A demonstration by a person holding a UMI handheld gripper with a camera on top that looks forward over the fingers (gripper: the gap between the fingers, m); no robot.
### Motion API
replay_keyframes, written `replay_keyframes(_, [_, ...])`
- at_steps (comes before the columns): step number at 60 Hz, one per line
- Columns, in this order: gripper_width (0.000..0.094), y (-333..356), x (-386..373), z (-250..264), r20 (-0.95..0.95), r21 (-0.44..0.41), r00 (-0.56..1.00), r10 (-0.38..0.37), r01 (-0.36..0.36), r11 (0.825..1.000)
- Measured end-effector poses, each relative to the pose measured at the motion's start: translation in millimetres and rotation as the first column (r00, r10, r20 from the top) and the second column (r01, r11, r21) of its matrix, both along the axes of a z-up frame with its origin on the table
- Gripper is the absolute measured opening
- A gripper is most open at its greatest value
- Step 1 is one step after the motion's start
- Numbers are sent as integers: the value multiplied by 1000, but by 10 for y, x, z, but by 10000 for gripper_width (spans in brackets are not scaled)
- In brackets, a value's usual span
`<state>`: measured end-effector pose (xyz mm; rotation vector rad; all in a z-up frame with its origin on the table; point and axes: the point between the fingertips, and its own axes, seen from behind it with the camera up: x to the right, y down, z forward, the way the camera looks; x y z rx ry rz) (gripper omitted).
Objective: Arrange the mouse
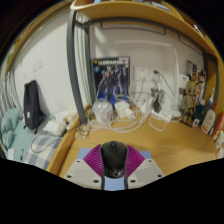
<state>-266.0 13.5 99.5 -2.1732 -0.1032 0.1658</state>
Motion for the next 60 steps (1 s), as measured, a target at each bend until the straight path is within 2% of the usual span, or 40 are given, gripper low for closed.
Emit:
replay_keyframes(9, [255,-127,-134,-616,52,-91,999,-7,11,996])
replay_keyframes(16, [272,-242,-61,-900,63,-137,997,-43,51,989])
replay_keyframes(18, [269,-223,-60,-889,48,-118,997,-53,58,991])
replay_keyframes(19, [326,-231,-40,-903,54,-120,997,-55,61,991])
replay_keyframes(20, [303,-232,-22,-902,62,-118,996,-58,65,991])
replay_keyframes(21, [362,-230,-13,-898,67,-115,996,-56,63,991])
replay_keyframes(22, [340,-230,-18,-903,70,-114,996,-55,63,991])
replay_keyframes(31, [469,-270,-28,-955,41,-162,998,-53,59,985])
replay_keyframes(32, [567,-292,-21,-967,37,-178,998,-57,63,982])
replay_keyframes(35, [721,-339,41,-946,43,-201,997,-70,77,977])
replay_keyframes(38, [876,-357,73,-859,46,-194,997,-64,72,978])
replay_keyframes(40, [847,-381,90,-765,43,-188,998,-54,61,980])
replay_keyframes(51, [864,-404,387,303,-39,-74,999,-34,31,997])
replay_keyframes(60, [864,-457,1045,1310,-48,38,997,-59,61,997])
